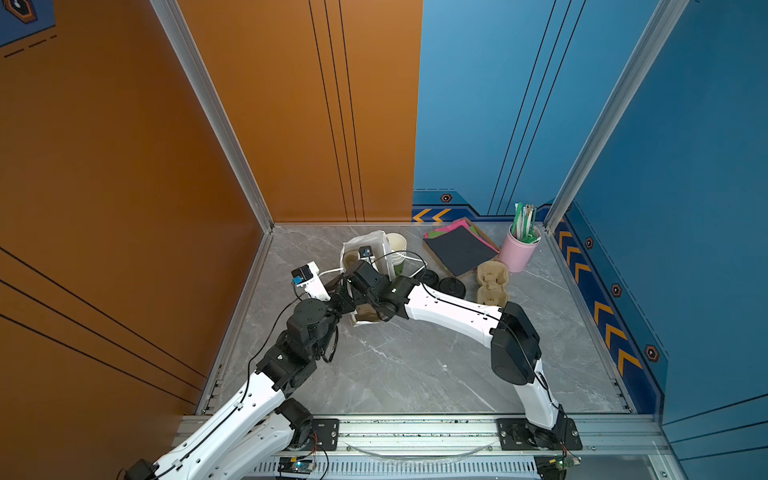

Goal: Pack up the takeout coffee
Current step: 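Push the pulp carrier down to the bag bottom with the right gripper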

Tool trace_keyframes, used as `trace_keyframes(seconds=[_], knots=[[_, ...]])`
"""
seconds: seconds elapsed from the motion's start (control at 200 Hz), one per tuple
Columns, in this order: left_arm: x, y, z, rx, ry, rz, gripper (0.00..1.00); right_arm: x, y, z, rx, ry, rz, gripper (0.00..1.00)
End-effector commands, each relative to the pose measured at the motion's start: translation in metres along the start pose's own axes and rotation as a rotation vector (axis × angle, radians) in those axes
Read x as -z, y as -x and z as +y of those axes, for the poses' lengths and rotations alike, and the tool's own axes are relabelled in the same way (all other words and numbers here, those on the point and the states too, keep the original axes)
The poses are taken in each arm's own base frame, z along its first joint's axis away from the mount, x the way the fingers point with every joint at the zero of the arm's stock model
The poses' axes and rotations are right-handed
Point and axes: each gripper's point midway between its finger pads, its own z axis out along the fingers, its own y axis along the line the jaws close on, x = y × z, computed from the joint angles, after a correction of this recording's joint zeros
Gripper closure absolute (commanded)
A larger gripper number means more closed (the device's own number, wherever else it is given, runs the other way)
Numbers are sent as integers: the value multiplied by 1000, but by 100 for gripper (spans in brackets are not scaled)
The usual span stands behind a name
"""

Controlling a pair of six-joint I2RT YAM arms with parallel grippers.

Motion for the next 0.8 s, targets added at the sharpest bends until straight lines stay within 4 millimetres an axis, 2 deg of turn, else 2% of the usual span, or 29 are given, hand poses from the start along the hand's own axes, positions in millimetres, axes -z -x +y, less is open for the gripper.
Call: trace_keyframes(seconds=[0.0, 0.245, 0.47, 0.791], knots=[[2, -3, -6, -12, -39, 2, 100, -3, -5, 5, 19, 7, 31, 68], [3, -6, -7, -16, -61, 5, 100, -18, -16, 8, 50, 3, 54, 68], [8, -8, -6, -22, -80, 9, 100, -37, -32, 0, 91, -37, 78, 68], [16, -11, -9, -46, -131, 20, 100, -46, -50, -2, 132, -37, 61, 68]])
